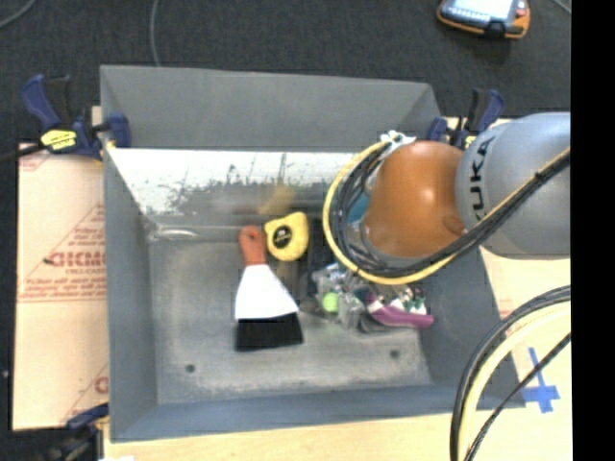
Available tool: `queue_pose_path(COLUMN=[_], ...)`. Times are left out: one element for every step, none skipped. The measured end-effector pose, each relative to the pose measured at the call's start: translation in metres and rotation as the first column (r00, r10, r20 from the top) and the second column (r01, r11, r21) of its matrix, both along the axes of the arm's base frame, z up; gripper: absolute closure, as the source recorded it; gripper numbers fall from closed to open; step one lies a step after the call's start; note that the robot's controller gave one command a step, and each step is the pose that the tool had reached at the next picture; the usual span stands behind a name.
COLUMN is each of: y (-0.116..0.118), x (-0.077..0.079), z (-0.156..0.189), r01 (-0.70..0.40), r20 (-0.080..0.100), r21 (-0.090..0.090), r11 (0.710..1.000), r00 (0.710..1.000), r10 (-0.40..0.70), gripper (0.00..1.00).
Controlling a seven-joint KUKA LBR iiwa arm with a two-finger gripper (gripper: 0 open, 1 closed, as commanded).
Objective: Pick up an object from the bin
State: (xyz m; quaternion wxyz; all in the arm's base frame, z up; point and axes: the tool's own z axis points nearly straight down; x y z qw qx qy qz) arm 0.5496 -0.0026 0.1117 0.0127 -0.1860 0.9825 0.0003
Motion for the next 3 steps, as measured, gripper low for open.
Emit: queue_pose_path(y=[0.000, -0.002, -0.011], x=[0.000, 0.008, -0.004], z=[0.000, 0.074, 0.093], r01=[0.002, -0.028, 0.033], r20=[0.000, 0.010, 0.007], r21=[0.000, -0.001, 0.003], r11=[1.000, 1.000, 0.999], r00=[1.000, 1.000, 0.999], r10=[-0.002, 0.028, -0.033], gripper=[1.00, 1.00, 1.00])
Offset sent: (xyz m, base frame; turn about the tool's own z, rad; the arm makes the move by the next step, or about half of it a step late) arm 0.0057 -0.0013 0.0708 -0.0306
